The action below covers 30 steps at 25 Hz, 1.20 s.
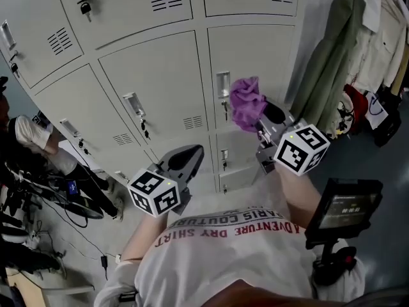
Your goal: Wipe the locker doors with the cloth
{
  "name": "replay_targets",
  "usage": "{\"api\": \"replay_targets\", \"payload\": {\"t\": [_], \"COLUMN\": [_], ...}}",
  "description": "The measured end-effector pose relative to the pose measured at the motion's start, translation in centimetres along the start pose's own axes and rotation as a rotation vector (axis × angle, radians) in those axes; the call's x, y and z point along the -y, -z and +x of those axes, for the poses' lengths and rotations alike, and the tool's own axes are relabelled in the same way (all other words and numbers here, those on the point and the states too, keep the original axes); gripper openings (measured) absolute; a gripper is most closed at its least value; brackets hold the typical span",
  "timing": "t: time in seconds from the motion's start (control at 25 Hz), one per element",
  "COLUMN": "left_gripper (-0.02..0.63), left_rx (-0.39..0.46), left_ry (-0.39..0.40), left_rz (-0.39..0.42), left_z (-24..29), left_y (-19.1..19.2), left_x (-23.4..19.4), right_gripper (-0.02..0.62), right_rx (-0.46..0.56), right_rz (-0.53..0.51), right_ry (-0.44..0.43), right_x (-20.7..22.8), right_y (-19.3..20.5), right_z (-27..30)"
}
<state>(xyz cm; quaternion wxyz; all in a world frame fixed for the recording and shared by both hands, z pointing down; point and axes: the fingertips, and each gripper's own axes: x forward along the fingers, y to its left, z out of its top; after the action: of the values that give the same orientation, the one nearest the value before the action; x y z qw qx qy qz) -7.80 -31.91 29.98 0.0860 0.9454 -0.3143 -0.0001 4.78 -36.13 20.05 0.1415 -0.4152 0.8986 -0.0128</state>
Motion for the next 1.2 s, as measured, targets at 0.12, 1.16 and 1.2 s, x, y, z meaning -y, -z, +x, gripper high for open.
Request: {"api": "replay_targets", "payload": {"t": [0.12,1.16,1.2], "left_gripper": [0.002,0.002,0.002], "left_rx": [0.005,0.036,0.04], "left_ry": [-0.025,-0.128,-0.13], "left_rz": [0.004,-0.001,0.003], "left_z": [0.2,3.3,3.5], "left_y": [-0.4,-1.4,-1.6], "left_x": [-1.0,-6.8,-6.9], "right_gripper": [0.058,0.058,0.058], "right_rx": [0.04,0.033,0.031], "right_rz": [-0.06,-0.164,-0.166], "right_ry": [-0.025,0.008,0.005], "right_x": [0.5,4.7,4.8], "right_y": [-2.6,-3.7,-3.7], "right_z": [2.9,15.2,15.1]}}
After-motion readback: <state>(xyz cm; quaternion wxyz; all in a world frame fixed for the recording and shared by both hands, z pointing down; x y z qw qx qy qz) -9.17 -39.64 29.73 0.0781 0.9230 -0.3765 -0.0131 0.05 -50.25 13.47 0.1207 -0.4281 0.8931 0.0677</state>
